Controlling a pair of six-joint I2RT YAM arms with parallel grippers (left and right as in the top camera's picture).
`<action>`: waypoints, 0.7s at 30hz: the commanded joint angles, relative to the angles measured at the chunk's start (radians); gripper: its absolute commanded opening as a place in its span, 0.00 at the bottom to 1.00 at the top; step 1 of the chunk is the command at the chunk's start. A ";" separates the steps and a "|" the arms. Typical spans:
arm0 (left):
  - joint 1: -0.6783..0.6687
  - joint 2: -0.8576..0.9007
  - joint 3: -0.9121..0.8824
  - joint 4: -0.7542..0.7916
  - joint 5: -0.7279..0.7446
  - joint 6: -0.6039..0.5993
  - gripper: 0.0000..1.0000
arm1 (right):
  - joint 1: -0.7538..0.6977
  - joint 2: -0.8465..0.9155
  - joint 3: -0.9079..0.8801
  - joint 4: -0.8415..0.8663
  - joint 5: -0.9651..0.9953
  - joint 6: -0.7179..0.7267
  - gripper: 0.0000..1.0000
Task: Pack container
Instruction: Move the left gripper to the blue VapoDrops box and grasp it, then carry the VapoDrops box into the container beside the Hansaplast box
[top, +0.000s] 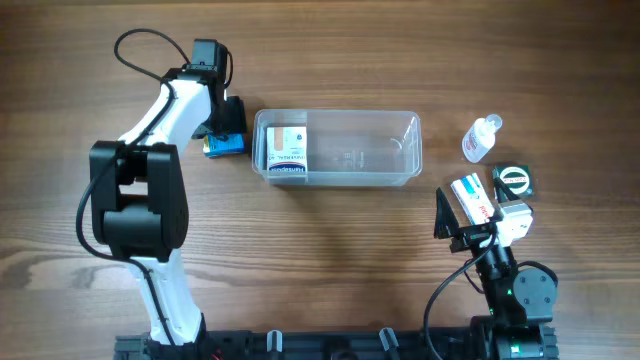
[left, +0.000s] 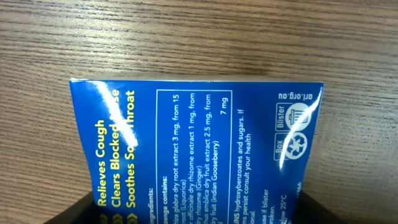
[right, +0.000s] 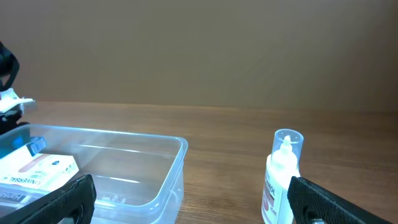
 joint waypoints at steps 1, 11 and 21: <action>0.003 0.008 -0.005 -0.003 0.001 0.002 0.70 | 0.005 -0.010 -0.001 0.006 -0.024 0.005 1.00; 0.003 -0.209 0.010 -0.023 -0.021 0.002 0.72 | 0.005 -0.010 -0.001 0.006 -0.024 0.005 1.00; -0.055 -0.407 0.012 -0.052 -0.019 -0.033 0.69 | 0.005 -0.010 -0.001 0.006 -0.024 0.005 1.00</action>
